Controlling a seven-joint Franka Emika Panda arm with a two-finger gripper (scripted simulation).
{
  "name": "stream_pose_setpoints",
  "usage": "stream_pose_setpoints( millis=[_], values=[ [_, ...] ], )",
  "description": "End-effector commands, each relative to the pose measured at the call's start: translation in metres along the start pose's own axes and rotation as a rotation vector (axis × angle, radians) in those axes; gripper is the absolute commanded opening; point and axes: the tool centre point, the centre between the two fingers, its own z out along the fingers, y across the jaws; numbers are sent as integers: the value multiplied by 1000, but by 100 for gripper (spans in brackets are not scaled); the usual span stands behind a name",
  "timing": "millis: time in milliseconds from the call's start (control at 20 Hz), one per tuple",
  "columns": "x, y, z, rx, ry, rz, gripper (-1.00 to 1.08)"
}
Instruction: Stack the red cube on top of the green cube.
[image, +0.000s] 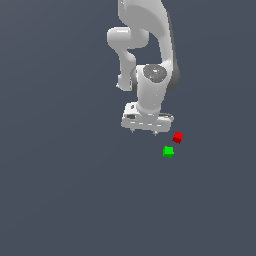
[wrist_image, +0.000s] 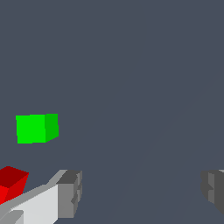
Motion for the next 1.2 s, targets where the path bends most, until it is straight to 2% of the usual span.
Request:
stream_pose_setpoints(
  millis=[0, 650, 1150],
  values=[
    [-11, -16, 6, 1, 0, 31, 100],
    [-54, -104, 35, 7, 0, 186, 100],
    [-72, -166, 54, 11, 1, 286, 100]
  ],
)
